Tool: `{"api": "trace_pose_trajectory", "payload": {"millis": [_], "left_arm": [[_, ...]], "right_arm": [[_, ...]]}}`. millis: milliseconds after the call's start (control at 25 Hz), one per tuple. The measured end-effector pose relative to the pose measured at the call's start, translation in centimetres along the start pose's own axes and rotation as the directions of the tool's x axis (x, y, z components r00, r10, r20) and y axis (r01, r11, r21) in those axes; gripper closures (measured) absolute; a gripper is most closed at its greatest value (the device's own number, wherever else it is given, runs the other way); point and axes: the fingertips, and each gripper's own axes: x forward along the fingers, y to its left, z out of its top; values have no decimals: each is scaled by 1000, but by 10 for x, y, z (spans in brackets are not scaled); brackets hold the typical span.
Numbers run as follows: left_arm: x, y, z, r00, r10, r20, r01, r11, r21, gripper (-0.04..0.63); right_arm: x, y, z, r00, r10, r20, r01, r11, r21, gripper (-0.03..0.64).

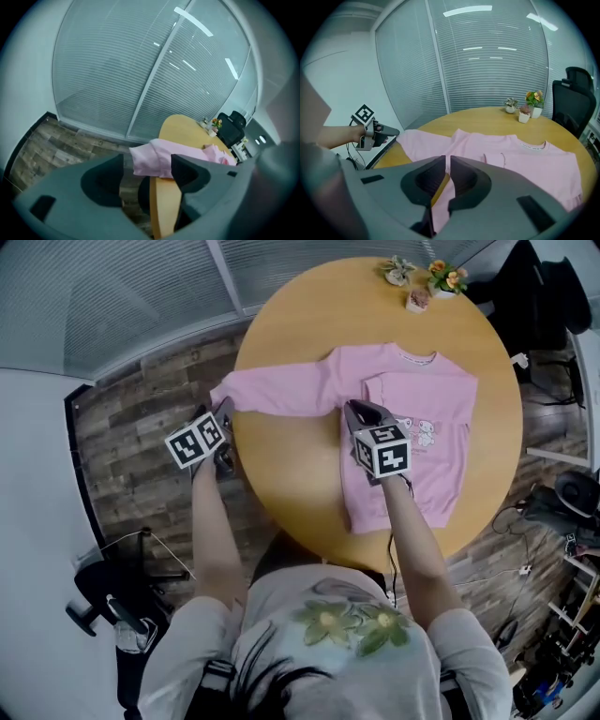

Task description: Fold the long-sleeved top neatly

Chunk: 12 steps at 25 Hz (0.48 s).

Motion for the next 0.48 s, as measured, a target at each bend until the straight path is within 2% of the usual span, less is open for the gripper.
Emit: {"api": "trace_pose_trajectory", "payload": {"millis": [120, 240, 320, 440, 480], "left_arm": [[13, 0, -10, 992, -106, -69, 102, 993, -58, 287], [19, 1, -14, 978, -190, -80, 174, 969, -176, 301], [18, 3, -13, 978, -199, -69, 181, 960, -213, 369], [8, 12, -5, 991, -130, -9, 126, 972, -200, 592], [4, 12, -1, 994, -112, 14, 112, 977, -182, 592]], "right_arm": [[-5, 13, -2, 1000, 6, 1, -6, 1000, -18, 583], [-10, 26, -6, 1000, 16, 0, -16, 999, -29, 583], [-14, 32, -7, 1000, 21, 6, -21, 999, -30, 583], [-22, 38, -7, 999, 29, 21, -29, 999, -25, 583], [-25, 39, -7, 999, 30, 26, -30, 999, -22, 583]]}}
